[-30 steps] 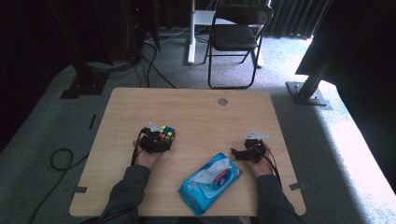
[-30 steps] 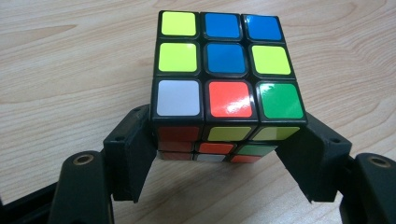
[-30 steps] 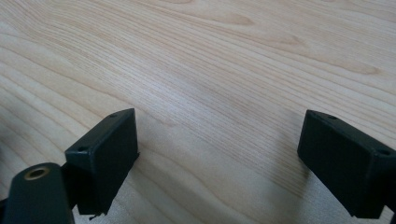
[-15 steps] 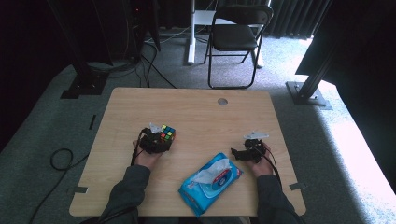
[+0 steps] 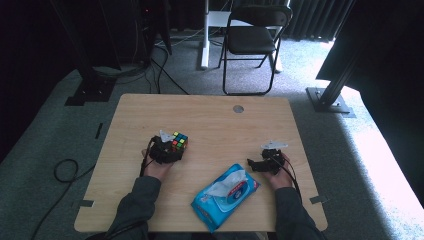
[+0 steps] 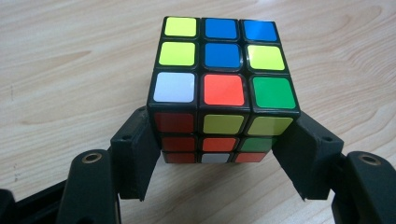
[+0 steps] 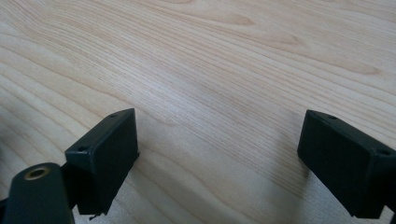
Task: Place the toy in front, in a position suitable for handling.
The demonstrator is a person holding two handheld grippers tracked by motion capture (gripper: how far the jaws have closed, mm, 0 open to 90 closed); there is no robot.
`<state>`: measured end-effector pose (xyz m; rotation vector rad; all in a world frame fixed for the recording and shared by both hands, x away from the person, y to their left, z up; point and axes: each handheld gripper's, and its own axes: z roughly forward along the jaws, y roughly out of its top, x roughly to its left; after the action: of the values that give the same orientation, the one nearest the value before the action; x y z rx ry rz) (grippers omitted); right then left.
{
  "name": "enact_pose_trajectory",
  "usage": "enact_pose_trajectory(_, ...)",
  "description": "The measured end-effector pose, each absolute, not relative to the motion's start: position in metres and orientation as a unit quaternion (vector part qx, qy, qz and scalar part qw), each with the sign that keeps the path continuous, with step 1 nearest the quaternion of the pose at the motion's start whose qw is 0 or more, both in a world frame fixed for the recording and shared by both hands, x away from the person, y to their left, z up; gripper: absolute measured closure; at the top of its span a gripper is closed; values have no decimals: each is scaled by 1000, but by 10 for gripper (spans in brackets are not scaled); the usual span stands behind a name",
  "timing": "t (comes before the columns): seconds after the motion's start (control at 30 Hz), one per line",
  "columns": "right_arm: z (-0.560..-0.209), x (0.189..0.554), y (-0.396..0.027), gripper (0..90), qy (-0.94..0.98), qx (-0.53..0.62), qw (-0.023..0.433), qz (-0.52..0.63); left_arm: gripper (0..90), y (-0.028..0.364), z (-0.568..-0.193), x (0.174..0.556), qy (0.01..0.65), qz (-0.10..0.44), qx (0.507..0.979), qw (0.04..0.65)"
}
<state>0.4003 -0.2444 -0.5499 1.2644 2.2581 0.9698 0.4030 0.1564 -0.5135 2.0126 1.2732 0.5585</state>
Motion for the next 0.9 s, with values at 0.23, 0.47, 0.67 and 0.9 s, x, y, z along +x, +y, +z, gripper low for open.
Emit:
enact_pose_trajectory(0.23,-550,400,-245,119,803,449,188,344,343,154,-509,404,485,215,773,347)
enact_pose_trajectory(0.47,-550,400,-245,120,803,448,188,344,343,146,-505,405,473,216,779,351)
enact_pose_trajectory(0.67,-550,400,-245,120,803,449,188,344,343,142,-501,405,462,212,783,358)
enact_pose_trajectory(0.9,-550,400,-245,120,803,449,188,344,342,137,-497,407,454,212,786,363)
